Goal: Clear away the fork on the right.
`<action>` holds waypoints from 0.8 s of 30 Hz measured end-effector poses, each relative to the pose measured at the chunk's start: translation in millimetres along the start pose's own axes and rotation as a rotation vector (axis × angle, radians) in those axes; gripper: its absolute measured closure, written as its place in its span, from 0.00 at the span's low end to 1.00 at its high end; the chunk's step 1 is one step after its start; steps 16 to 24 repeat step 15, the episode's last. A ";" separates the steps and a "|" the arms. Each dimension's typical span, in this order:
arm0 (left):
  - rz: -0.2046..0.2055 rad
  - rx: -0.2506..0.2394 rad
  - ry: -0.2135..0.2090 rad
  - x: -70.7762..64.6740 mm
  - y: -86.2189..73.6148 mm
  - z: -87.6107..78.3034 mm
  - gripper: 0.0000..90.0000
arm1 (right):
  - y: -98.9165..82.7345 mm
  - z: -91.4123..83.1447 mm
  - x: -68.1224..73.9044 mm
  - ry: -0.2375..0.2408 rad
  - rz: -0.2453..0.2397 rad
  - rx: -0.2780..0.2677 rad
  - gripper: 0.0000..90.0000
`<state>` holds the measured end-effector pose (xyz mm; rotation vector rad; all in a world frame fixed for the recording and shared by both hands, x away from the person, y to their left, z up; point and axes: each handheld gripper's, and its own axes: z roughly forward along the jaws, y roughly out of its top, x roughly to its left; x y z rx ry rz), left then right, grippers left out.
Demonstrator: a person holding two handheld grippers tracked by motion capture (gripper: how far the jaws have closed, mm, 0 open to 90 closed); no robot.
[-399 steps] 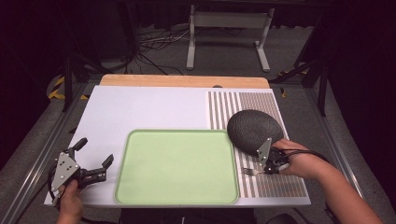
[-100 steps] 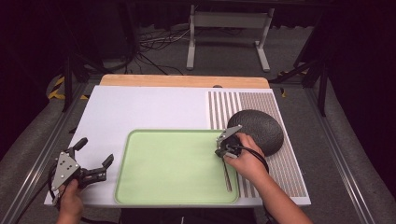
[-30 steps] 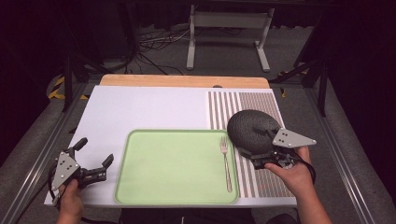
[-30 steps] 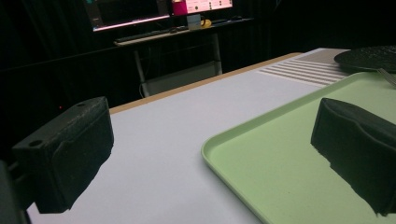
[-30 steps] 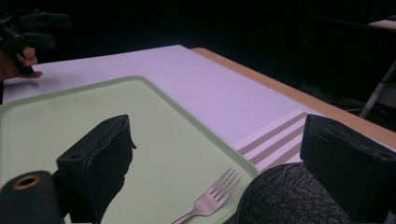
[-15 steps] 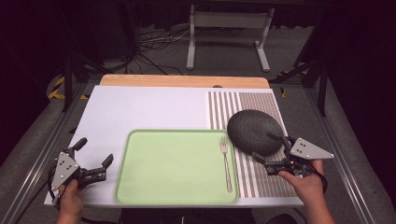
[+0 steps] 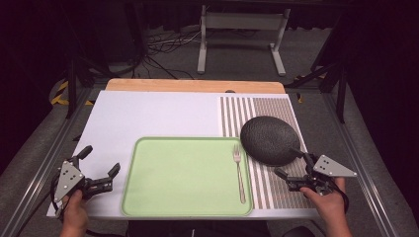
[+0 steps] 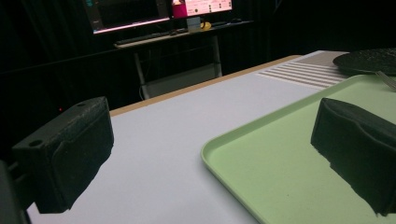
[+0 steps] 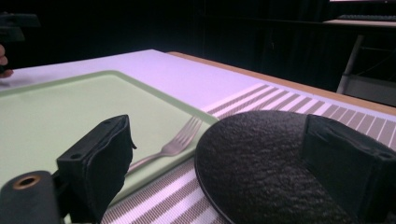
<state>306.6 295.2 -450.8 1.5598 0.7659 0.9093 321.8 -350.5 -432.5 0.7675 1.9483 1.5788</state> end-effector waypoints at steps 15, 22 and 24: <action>-0.001 -0.013 -0.010 0.4 0.0 -0.3 0.00 | -14.3 6.2 -1.6 0.003 0.009 0.046 0.11; -0.001 -0.013 -0.010 0.4 0.0 -0.3 0.00 | -14.3 6.2 -1.6 0.003 0.009 0.046 0.11; -0.001 -0.013 -0.010 0.4 0.0 -0.3 0.00 | -14.3 6.2 -1.6 0.003 0.009 0.046 0.11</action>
